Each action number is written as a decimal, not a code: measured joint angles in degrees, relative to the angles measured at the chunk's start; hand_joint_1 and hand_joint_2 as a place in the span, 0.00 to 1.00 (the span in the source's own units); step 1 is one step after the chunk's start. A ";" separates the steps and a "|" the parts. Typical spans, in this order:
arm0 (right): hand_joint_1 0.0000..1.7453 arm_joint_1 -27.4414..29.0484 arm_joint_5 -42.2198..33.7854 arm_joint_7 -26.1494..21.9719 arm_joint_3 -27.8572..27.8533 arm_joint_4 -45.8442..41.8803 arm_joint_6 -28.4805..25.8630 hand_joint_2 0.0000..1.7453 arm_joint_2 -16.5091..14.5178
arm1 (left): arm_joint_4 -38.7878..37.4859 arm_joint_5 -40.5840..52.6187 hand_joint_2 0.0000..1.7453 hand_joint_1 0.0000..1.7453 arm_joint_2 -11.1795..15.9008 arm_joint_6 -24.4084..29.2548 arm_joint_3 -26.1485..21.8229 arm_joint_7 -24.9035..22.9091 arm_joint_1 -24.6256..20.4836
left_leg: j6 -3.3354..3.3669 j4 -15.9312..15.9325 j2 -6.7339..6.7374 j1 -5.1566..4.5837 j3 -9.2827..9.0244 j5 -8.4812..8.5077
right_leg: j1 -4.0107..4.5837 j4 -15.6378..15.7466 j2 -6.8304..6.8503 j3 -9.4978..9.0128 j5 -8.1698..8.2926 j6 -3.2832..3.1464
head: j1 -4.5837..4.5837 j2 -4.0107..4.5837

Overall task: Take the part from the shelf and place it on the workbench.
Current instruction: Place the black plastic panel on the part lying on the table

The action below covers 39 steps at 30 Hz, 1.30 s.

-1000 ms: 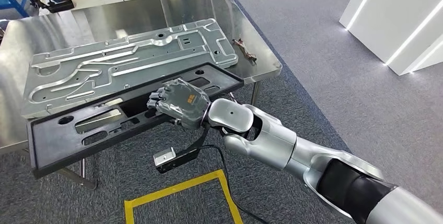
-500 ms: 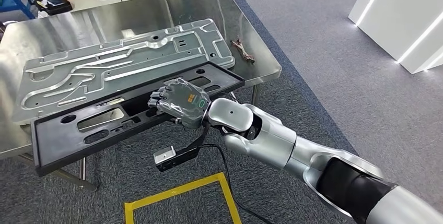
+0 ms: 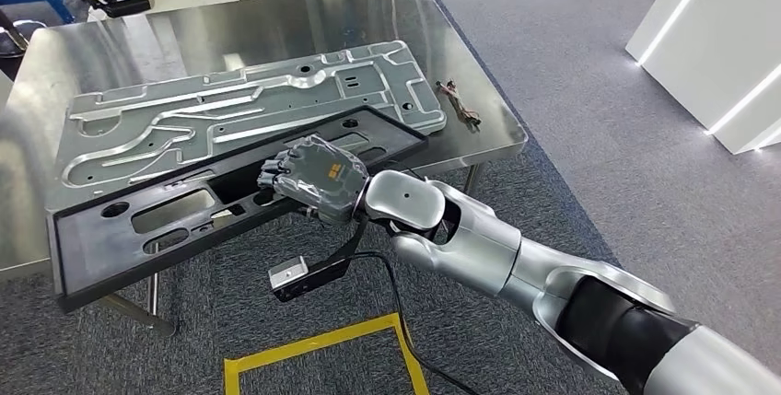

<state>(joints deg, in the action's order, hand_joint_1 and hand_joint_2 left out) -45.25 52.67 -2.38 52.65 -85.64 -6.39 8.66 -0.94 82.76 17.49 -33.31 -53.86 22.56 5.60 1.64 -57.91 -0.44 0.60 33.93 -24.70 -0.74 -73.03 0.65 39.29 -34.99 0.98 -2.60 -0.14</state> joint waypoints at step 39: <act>1.00 0.16 4.26 1.87 -0.02 2.14 0.74 1.00 1.40 | 0.00 3.26 1.00 0.00 -0.85 1.28 -0.11 -0.75 -0.88 | -1.29 -0.35 -0.51 -0.53 -1.71 -2.08 | 0.93 14.40 -0.55 -4.19 9.50 -2.25 | -0.03 0.00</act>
<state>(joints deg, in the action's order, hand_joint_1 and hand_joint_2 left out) -45.09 56.93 -0.51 52.64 -83.50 -5.66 10.06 -0.94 86.01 16.64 -32.03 -53.96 21.80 4.72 0.35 -58.26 -0.95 0.07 32.22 -26.78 0.19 -58.63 0.10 35.10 -25.48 -1.27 -2.63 -0.13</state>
